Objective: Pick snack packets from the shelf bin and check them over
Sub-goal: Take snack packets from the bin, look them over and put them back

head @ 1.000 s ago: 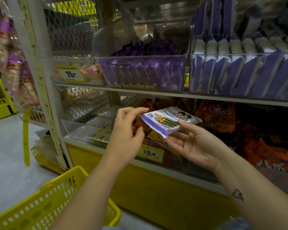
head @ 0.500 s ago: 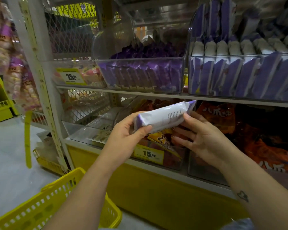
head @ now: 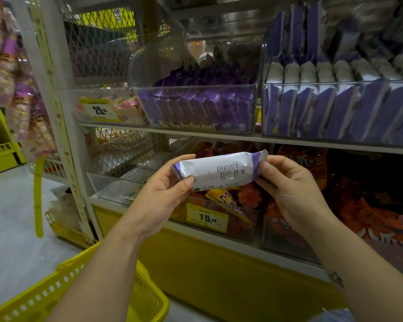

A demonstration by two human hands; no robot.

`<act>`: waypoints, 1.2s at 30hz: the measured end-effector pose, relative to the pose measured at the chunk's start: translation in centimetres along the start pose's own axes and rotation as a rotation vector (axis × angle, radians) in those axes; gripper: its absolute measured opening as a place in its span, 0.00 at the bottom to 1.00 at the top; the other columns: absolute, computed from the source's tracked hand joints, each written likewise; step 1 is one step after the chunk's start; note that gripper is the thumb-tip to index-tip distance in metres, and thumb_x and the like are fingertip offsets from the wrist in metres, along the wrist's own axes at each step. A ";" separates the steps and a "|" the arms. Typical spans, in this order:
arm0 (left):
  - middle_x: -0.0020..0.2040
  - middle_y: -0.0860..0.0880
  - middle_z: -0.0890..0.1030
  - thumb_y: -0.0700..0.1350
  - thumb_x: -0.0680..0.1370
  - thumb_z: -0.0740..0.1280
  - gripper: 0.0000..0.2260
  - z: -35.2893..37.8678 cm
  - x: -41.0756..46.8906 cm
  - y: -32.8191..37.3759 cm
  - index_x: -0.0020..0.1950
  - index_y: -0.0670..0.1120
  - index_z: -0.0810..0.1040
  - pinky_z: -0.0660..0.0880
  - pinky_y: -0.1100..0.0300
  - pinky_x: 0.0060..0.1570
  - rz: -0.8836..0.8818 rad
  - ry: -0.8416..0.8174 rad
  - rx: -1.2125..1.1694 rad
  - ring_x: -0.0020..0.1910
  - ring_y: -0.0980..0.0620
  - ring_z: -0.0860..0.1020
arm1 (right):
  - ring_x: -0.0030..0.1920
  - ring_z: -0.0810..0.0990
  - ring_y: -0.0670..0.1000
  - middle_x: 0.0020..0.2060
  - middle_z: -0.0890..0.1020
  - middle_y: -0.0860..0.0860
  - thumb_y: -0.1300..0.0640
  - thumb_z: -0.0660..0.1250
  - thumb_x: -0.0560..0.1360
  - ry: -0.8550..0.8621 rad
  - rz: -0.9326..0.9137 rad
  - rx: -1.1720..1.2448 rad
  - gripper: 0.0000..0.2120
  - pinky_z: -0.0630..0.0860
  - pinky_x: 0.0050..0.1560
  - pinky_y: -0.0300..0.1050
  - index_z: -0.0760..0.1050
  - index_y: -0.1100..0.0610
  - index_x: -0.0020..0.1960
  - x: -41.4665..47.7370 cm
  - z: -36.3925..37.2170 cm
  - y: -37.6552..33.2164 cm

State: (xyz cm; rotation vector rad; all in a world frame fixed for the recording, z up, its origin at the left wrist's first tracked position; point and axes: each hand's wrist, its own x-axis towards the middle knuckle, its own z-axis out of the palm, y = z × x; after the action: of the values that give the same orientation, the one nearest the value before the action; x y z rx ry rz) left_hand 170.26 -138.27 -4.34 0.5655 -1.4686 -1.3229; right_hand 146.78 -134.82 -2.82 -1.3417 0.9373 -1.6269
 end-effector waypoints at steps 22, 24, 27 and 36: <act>0.48 0.47 0.86 0.59 0.79 0.60 0.20 1.6 -0.2 0.4 0.56 0.46 0.80 0.78 0.57 0.43 -0.304 0.325 0.103 0.45 0.51 0.85 | 0.40 0.85 0.50 0.41 0.86 0.52 0.54 0.59 0.82 0.156 0.195 -0.113 0.08 0.81 0.36 0.44 0.76 0.55 0.49 -0.9 2.2 -0.5; 0.49 0.45 0.86 0.58 0.76 0.63 0.20 1.6 -0.3 0.8 0.55 0.44 0.81 0.79 0.60 0.37 -0.402 0.275 -0.039 0.42 0.52 0.84 | 0.36 0.84 0.50 0.40 0.86 0.54 0.56 0.60 0.81 0.192 0.276 0.067 0.09 0.79 0.33 0.40 0.78 0.57 0.50 -0.7 2.2 -0.5; 0.47 0.44 0.86 0.55 0.69 0.69 0.16 1.7 -0.4 1.1 0.47 0.45 0.87 0.80 0.60 0.36 -0.473 0.215 -0.166 0.40 0.52 0.84 | 0.23 0.71 0.46 0.42 0.78 0.62 0.60 0.60 0.81 0.261 0.413 0.375 0.11 0.73 0.23 0.36 0.77 0.66 0.56 -0.5 2.1 -0.4; 0.32 0.52 0.77 0.53 0.59 0.74 0.15 2.0 -0.6 1.3 0.41 0.47 0.87 0.76 0.64 0.29 -0.586 0.123 -0.210 0.27 0.58 0.75 | 0.14 0.64 0.42 0.37 0.81 0.60 0.69 0.56 0.80 0.333 0.662 0.790 0.11 0.66 0.19 0.30 0.77 0.68 0.46 -0.4 1.7 -0.8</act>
State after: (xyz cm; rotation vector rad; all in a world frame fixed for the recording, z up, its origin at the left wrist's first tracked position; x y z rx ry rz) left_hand 169.01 -136.51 -3.11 0.9640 -1.0789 -1.8298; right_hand 148.35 -134.19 -1.99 -0.1877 0.6875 -1.4496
